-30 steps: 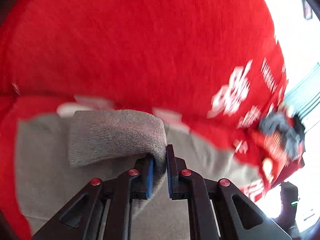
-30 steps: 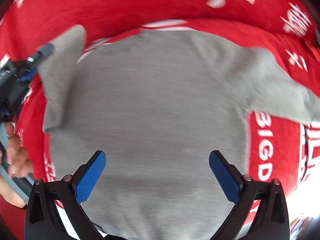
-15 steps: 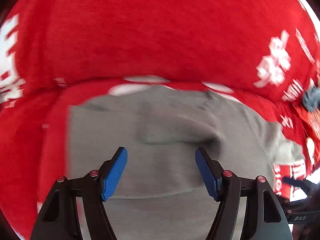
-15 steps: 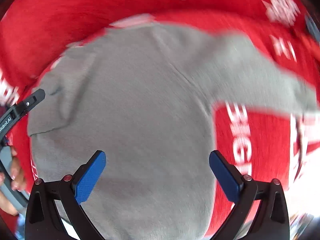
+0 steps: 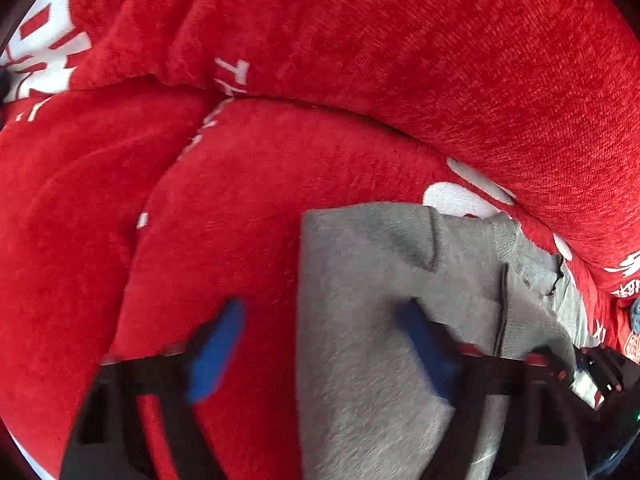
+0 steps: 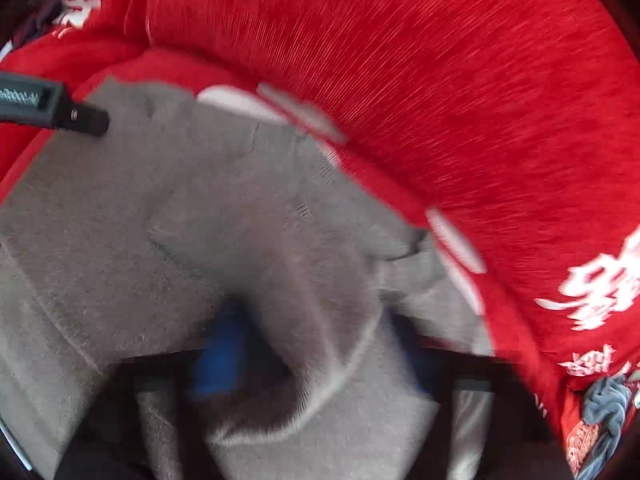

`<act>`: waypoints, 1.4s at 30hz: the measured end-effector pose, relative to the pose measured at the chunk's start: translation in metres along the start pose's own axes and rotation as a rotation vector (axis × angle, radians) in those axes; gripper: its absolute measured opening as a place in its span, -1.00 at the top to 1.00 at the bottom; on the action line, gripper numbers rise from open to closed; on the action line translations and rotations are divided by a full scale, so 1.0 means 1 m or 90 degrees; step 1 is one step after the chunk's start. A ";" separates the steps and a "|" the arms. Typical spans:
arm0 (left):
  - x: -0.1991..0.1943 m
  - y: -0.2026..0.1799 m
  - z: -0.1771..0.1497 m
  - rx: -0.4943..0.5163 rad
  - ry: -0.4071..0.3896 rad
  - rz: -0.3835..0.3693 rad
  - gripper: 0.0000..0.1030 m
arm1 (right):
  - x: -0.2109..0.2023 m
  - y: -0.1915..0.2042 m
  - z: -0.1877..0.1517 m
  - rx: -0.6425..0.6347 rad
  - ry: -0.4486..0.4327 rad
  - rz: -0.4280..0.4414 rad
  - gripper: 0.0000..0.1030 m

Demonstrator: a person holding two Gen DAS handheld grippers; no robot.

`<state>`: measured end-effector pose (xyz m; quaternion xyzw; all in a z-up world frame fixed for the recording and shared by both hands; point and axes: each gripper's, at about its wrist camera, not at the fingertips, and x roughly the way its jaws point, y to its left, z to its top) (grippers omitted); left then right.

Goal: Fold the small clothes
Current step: 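Grasp the side edge of the sweatshirt with the right gripper, then fold the held side over toward the sweatshirt center, open right gripper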

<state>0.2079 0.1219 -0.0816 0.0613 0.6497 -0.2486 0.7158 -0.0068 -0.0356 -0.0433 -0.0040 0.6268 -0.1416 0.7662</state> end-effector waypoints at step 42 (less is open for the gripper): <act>-0.062 0.061 -0.032 -0.010 -0.039 0.080 0.80 | -0.011 -0.082 -0.150 0.685 0.006 0.529 0.22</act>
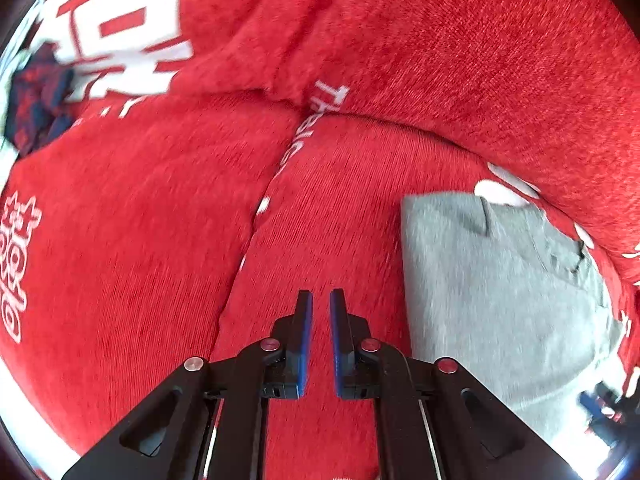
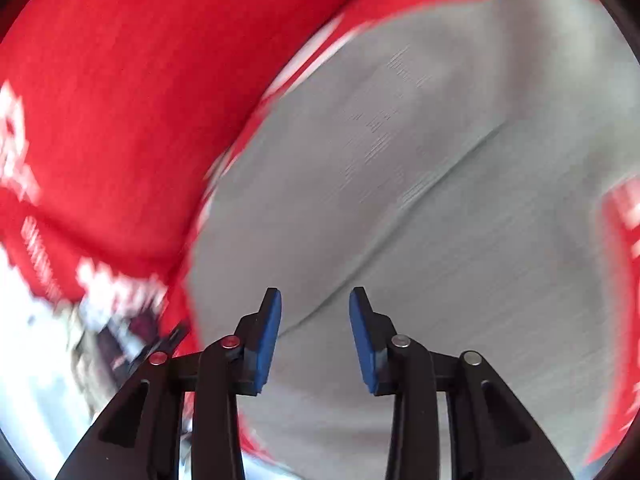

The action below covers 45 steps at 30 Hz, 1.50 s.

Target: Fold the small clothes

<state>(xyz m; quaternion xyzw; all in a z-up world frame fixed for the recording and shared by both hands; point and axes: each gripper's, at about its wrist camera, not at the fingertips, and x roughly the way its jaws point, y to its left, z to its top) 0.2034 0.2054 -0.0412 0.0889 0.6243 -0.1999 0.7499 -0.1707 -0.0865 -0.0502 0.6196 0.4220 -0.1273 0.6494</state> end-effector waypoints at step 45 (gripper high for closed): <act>-0.048 -0.021 -0.077 0.052 0.002 0.010 -0.74 | 0.039 0.044 0.003 -0.132 -0.067 -0.176 0.68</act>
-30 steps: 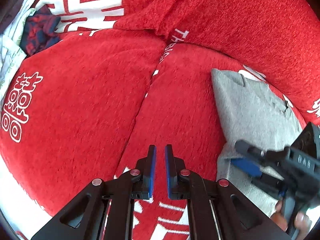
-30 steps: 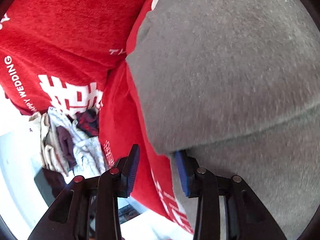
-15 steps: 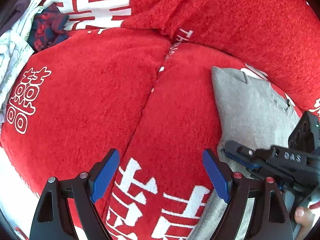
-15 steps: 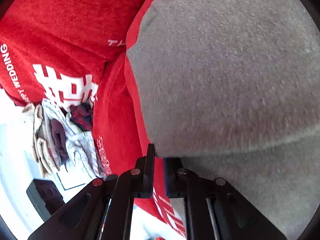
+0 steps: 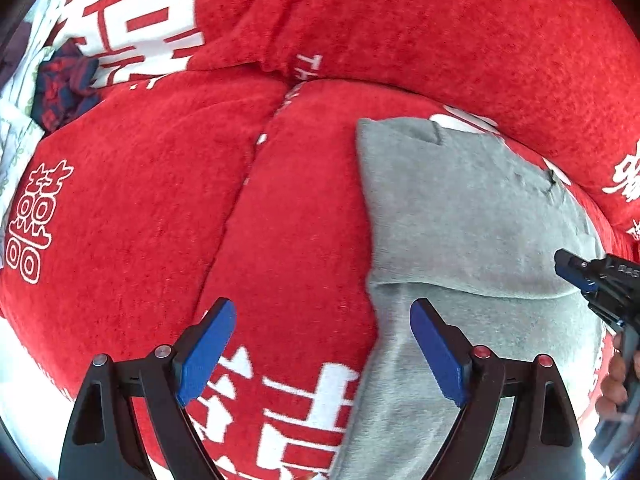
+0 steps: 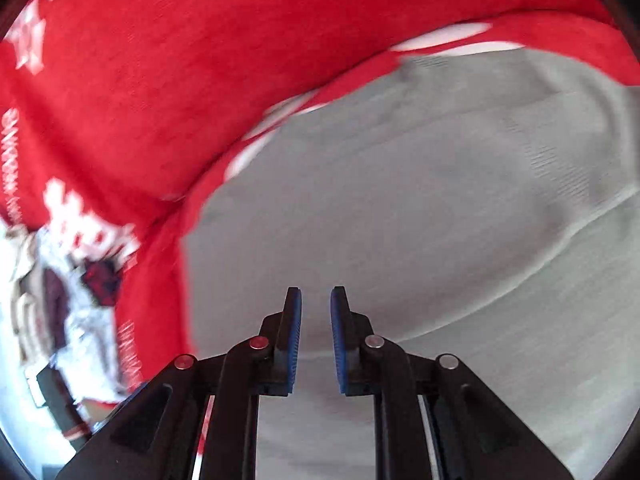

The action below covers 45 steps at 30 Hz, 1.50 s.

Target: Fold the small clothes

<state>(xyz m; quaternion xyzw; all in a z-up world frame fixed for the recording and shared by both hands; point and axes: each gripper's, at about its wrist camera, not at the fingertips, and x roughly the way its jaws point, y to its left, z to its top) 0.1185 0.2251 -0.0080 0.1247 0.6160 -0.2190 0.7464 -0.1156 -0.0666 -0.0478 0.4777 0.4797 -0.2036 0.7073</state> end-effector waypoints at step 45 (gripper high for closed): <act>-0.004 -0.109 -0.076 0.258 0.144 -0.071 -0.74 | -0.090 -0.125 -0.130 0.308 -0.009 0.147 -0.08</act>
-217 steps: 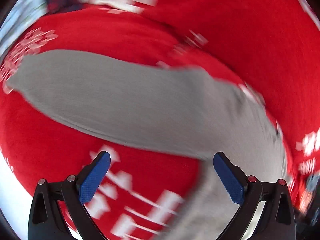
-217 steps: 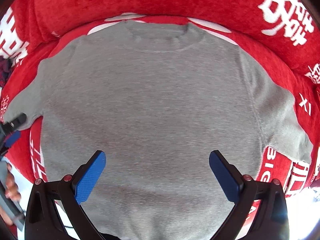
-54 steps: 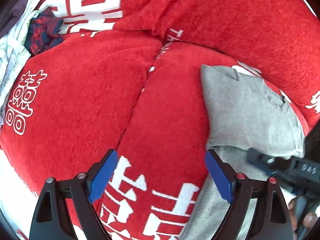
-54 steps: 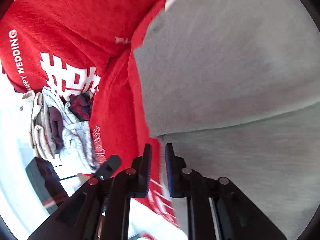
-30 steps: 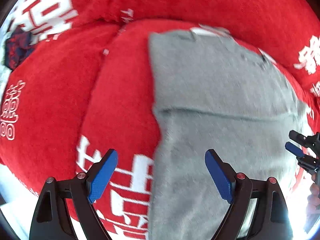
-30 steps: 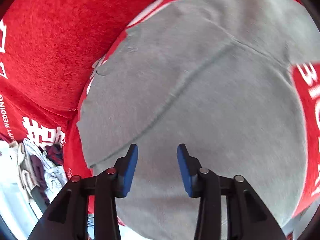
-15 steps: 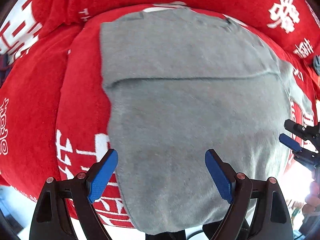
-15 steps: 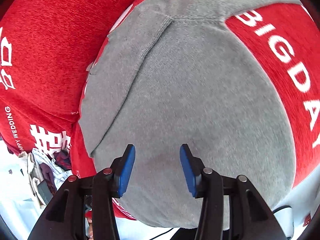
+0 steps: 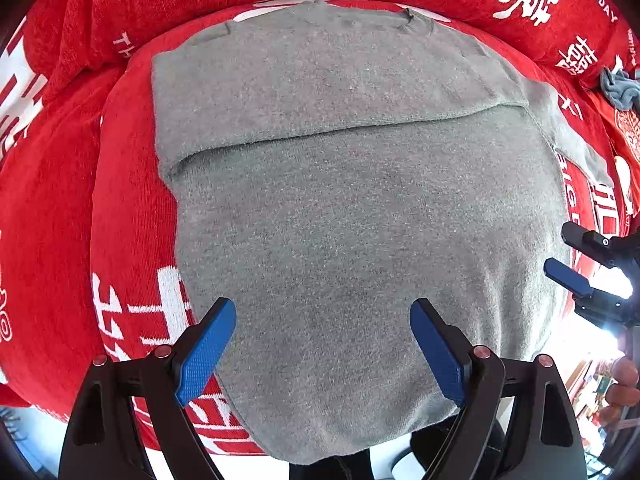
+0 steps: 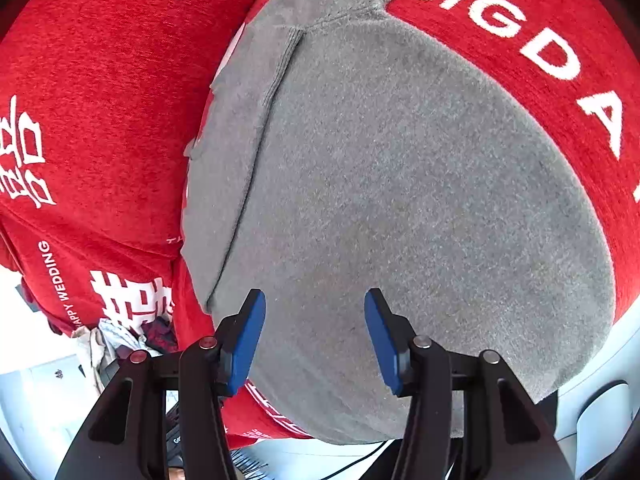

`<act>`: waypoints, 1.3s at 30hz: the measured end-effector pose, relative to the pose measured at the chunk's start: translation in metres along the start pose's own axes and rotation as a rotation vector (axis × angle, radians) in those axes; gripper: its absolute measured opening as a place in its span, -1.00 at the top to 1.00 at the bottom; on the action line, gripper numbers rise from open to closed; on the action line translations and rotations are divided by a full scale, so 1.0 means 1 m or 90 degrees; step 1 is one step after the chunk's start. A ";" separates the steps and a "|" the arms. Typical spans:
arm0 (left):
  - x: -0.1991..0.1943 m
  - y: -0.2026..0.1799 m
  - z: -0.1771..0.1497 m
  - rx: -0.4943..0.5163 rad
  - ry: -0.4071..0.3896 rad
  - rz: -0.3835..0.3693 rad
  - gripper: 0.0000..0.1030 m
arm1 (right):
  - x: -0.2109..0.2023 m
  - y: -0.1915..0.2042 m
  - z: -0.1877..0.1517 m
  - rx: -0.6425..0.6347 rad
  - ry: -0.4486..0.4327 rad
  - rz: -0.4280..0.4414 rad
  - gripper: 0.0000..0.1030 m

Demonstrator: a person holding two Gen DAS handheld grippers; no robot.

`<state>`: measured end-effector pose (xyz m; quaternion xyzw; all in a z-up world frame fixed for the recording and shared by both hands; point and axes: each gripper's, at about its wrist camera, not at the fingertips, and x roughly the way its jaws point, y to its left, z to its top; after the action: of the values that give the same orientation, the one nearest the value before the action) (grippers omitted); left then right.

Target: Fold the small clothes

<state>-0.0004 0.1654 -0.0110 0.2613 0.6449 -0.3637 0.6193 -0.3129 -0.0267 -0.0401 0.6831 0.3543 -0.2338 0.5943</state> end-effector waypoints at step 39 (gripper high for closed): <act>0.023 -0.068 0.057 -0.083 -0.005 0.016 -0.74 | 0.004 0.027 0.157 -0.096 -0.045 -0.056 0.60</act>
<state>-0.0219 0.0768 -0.0219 0.2272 0.6611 -0.3143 0.6422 -0.2738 -0.1808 -0.0540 0.6115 0.3793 -0.2557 0.6455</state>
